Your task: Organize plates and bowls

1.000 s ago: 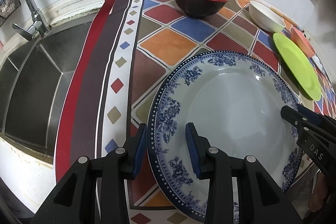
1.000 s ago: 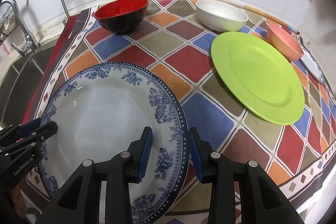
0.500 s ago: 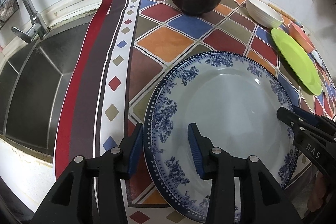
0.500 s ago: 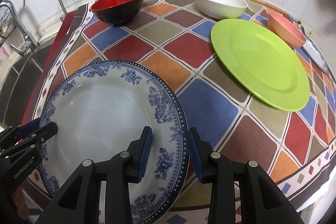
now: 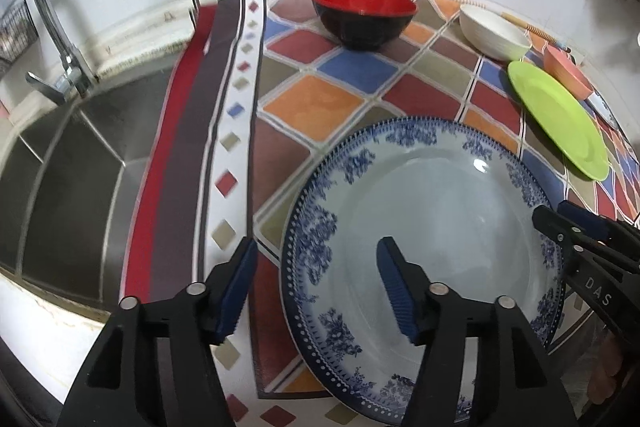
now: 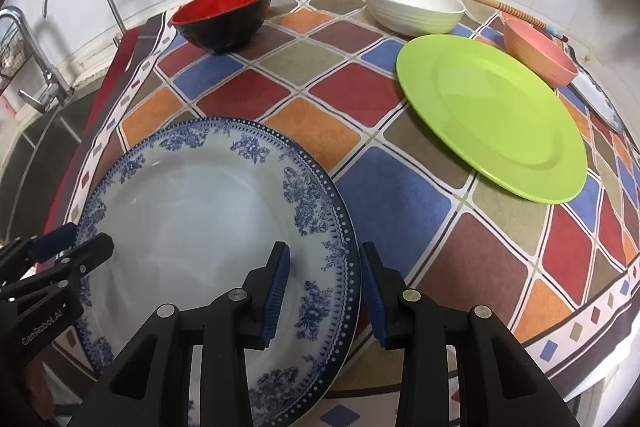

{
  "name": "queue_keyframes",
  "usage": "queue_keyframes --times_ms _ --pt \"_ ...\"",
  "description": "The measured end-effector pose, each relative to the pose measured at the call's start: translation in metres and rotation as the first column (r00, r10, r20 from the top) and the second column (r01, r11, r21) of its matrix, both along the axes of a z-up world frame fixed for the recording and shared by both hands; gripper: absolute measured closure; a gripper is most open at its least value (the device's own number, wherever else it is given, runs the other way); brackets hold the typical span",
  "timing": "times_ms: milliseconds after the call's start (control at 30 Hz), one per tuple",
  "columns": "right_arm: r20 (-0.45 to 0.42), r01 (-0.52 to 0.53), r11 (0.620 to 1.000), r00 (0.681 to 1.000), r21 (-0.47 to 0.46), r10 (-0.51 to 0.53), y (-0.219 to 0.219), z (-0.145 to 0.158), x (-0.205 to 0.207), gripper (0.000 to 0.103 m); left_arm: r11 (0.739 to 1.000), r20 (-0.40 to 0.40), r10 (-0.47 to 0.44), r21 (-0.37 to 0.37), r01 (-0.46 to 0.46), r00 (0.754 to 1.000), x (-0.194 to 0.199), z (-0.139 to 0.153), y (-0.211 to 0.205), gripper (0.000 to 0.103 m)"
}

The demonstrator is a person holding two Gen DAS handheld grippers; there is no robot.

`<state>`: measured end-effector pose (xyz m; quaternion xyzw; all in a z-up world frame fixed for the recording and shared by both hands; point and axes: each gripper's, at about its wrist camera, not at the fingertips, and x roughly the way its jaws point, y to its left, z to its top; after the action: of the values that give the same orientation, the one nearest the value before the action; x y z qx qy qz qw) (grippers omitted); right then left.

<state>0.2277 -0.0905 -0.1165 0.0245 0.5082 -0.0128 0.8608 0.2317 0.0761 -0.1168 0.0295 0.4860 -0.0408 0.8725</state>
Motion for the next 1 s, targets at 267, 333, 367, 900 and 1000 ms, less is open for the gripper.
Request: queue_keyframes --times_ms 267,333,367,900,1000 --pt "0.09 0.064 0.998 0.994 -0.015 -0.063 -0.005 0.024 -0.014 0.053 0.999 0.086 -0.046 0.001 0.046 0.995 -0.005 0.027 -0.006 0.016" --pt "0.108 0.084 0.996 0.991 -0.009 -0.083 -0.009 0.029 -0.018 0.047 0.998 0.106 -0.057 0.0 0.057 0.993 -0.005 0.034 -0.009 0.015" --pt "0.117 0.094 0.996 0.989 -0.009 -0.092 -0.01 0.032 -0.02 0.045 0.998 0.116 -0.06 0.002 0.06 0.991 -0.006 0.037 -0.011 0.013" --pt "0.172 0.13 0.991 0.978 -0.045 -0.12 -0.07 0.06 -0.021 0.032 0.998 0.205 -0.067 0.028 0.063 0.976 -0.006 0.069 -0.084 0.009" --pt "0.189 0.127 0.991 0.975 -0.038 -0.118 -0.088 0.063 -0.02 0.032 0.998 0.224 -0.064 0.021 0.061 0.972 -0.005 0.074 -0.102 0.009"
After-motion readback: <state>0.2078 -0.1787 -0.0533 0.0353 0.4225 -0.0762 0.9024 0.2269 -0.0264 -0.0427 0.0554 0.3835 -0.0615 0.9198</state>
